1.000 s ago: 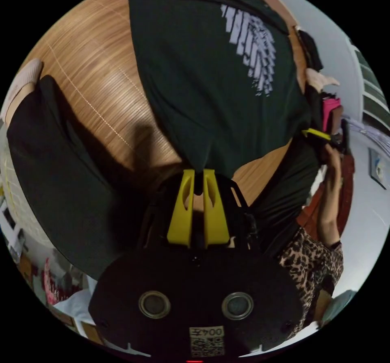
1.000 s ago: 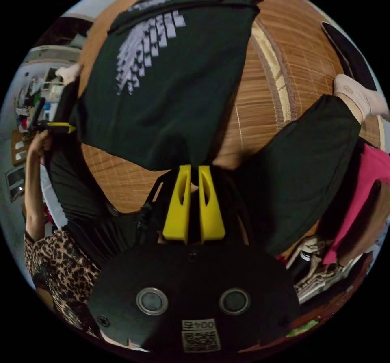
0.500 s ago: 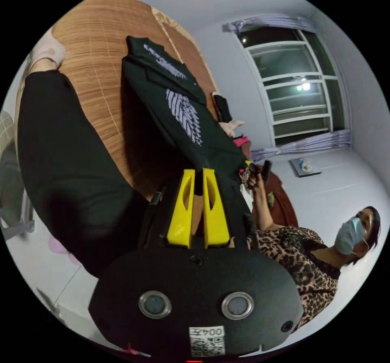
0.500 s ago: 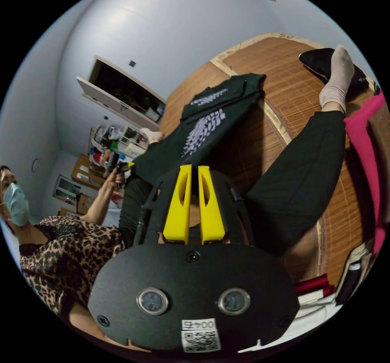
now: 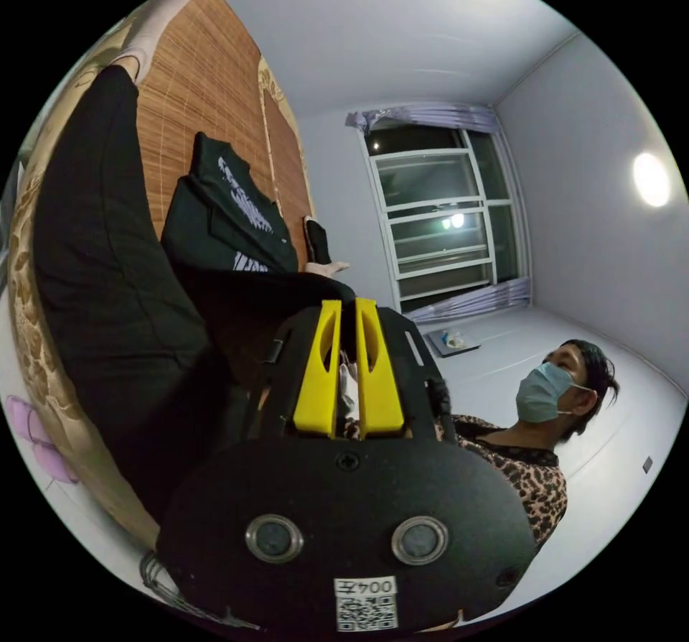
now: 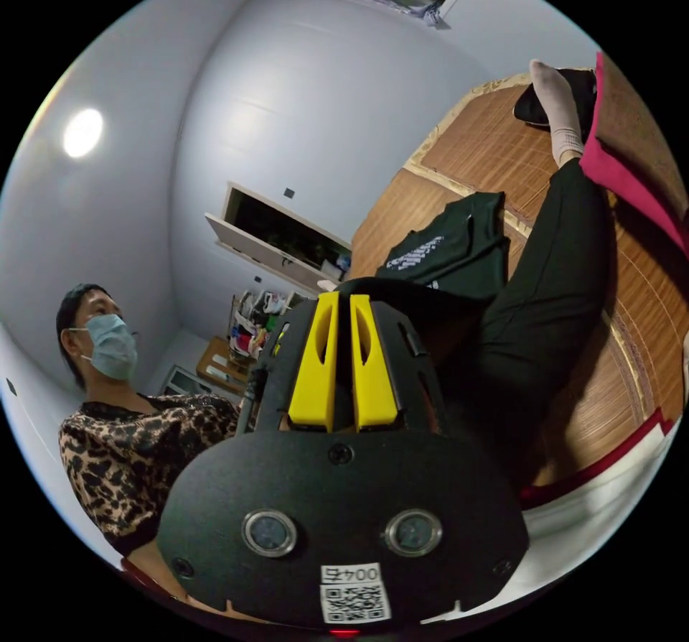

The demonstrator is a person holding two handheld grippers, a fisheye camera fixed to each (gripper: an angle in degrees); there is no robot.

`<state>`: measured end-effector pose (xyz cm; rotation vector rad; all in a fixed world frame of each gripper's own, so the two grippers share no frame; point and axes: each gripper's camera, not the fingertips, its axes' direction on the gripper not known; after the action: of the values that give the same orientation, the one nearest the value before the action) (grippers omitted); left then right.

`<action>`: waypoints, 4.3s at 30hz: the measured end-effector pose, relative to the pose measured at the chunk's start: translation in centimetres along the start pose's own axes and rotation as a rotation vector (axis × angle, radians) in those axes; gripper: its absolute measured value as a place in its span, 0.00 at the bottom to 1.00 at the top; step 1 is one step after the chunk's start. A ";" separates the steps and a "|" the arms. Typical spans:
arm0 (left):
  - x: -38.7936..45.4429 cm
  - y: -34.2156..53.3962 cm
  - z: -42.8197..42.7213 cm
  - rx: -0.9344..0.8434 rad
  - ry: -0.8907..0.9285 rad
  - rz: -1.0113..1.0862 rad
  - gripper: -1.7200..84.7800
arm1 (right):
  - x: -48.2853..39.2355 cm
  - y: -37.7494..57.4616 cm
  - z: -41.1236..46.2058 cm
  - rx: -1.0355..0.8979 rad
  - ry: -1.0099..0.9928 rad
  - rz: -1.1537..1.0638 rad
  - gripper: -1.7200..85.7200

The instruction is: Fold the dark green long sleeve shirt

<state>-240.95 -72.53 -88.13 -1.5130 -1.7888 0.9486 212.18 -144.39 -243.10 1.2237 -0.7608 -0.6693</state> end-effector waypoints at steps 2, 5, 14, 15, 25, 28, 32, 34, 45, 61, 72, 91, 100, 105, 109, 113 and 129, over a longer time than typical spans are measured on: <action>0.2 -1.7 0.1 0.029 0.020 0.000 0.06 | 1.1 -0.9 -0.4 0.030 -0.018 0.026 0.06; 0.2 -4.3 0.3 0.074 0.047 -0.010 0.06 | 2.5 -2.7 -0.6 0.067 -0.048 0.058 0.06; -2.4 -17.1 4.2 0.126 0.016 -0.067 0.05 | 9.0 -13.3 2.9 0.094 -0.048 0.146 0.06; -2.8 -18.2 4.7 0.126 0.008 -0.076 0.05 | 9.7 -14.3 3.4 0.089 -0.039 0.157 0.06; -16.8 -30.1 12.3 0.223 -0.124 -0.268 0.04 | 24.6 -26.6 14.1 0.052 0.299 0.372 0.10; -17.7 -30.3 12.9 0.297 -0.137 -0.247 0.04 | 25.7 -27.0 14.9 0.136 0.343 0.362 0.12; -14.7 -29.8 14.7 0.227 -0.313 -0.062 0.04 | 24.4 -26.4 16.1 0.133 0.399 0.247 0.12; -12.8 -29.0 17.0 0.115 -0.419 0.048 0.04 | 23.1 -25.3 17.1 0.112 0.402 0.189 0.11; -10.9 -26.7 33.5 -0.331 -0.970 0.362 0.03 | 23.5 -20.9 28.3 -0.189 0.475 0.054 0.09; -11.0 -29.1 34.2 -0.222 -1.086 0.387 0.09 | 24.5 -22.9 33.8 -0.236 0.451 0.024 0.09; -15.6 -40.4 27.6 0.059 -0.582 -0.034 0.06 | 24.7 -23.9 34.2 -0.182 0.457 0.028 0.09; -15.6 -24.8 25.1 -0.129 -0.849 0.110 0.10 | 24.0 -27.7 36.2 -0.297 0.525 -0.088 0.03; -15.7 -24.6 25.7 -0.238 -0.949 0.167 0.13 | 24.3 -34.7 36.1 -0.181 0.755 -0.016 0.11; -15.1 -24.3 24.1 -0.325 -0.844 0.140 0.13 | 22.2 -31.1 30.9 -0.239 0.695 0.020 0.11; -14.9 -23.1 22.3 -0.371 -0.801 0.111 0.13 | 21.7 -26.2 26.3 -0.356 0.713 0.121 0.11; -15.7 -22.8 21.8 -0.393 -0.817 0.070 0.12 | 22.5 -23.6 24.5 -0.452 0.688 0.199 0.11; -17.8 -22.3 22.8 -0.467 -0.848 -0.030 0.13 | 23.5 -23.8 26.0 -0.655 0.642 0.209 0.11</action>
<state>-268.96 -95.29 -82.43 -1.4326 -2.7756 1.3504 203.83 -182.95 -258.56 0.6692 -0.0983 -0.2766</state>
